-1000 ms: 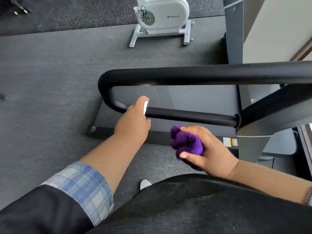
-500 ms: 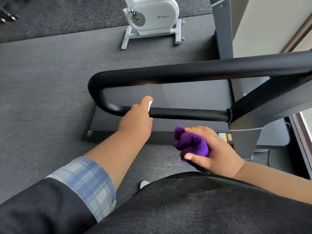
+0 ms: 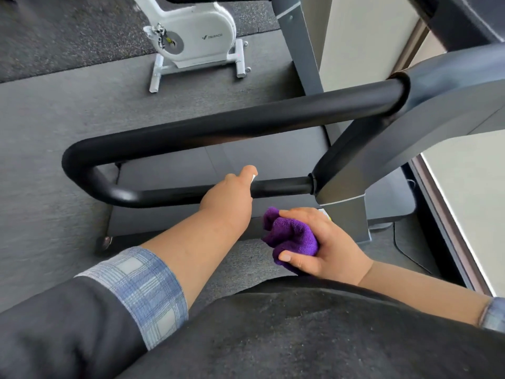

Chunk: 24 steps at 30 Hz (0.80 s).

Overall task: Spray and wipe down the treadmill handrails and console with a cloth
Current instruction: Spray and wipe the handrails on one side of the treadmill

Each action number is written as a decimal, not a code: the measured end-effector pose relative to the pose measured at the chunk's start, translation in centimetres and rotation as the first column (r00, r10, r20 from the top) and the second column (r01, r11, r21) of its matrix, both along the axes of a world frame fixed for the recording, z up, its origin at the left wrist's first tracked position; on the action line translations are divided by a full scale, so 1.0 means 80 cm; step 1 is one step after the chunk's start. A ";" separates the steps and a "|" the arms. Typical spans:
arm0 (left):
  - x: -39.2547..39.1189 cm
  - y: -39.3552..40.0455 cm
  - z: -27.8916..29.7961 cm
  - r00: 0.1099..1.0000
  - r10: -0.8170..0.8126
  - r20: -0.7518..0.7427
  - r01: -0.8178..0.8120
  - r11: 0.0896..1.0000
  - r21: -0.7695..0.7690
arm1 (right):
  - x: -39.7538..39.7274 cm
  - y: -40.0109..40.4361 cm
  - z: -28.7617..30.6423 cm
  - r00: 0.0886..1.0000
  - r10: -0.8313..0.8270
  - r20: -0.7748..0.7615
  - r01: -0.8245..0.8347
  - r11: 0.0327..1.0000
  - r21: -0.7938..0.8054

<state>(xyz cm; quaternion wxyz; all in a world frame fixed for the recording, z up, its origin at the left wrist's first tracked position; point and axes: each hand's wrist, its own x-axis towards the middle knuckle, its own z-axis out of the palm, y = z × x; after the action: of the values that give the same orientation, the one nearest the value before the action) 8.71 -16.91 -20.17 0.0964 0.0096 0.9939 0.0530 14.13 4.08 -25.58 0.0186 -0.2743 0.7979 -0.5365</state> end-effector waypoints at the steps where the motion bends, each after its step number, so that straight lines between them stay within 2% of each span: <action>1: 0.000 0.004 0.001 1.000 -0.010 -0.002 0.010 1.000 0.009 | 0.001 0.003 0.000 1.000 -0.005 0.001 0.005 1.000 -0.003; 12: -0.014 0.060 0.003 0.983 -0.185 -0.009 0.185 0.978 0.093 | 0.006 0.026 0.007 0.999 -0.024 0.030 0.025 0.999 -0.024; 18: -0.014 0.055 -0.006 0.995 -0.081 -0.052 0.086 0.990 0.113 | 0.006 0.030 0.006 1.000 -0.019 0.014 0.019 1.000 -0.021; 22: 0.015 0.026 -0.011 0.996 0.052 -0.078 -0.030 0.964 0.266 | -0.009 0.024 0.020 0.998 -0.061 -0.001 0.061 0.998 0.026; 24: 0.034 0.008 -0.013 0.986 0.151 -0.067 -0.122 0.940 0.317 | -0.027 0.015 0.035 0.992 -0.099 -0.078 0.105 0.990 0.088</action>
<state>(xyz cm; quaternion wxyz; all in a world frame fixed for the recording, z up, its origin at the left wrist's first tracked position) 11.46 -16.30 -21.22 0.0445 -0.0418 0.9746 0.2153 11.94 5.31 -22.81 -0.0254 -0.2514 0.8350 -0.4889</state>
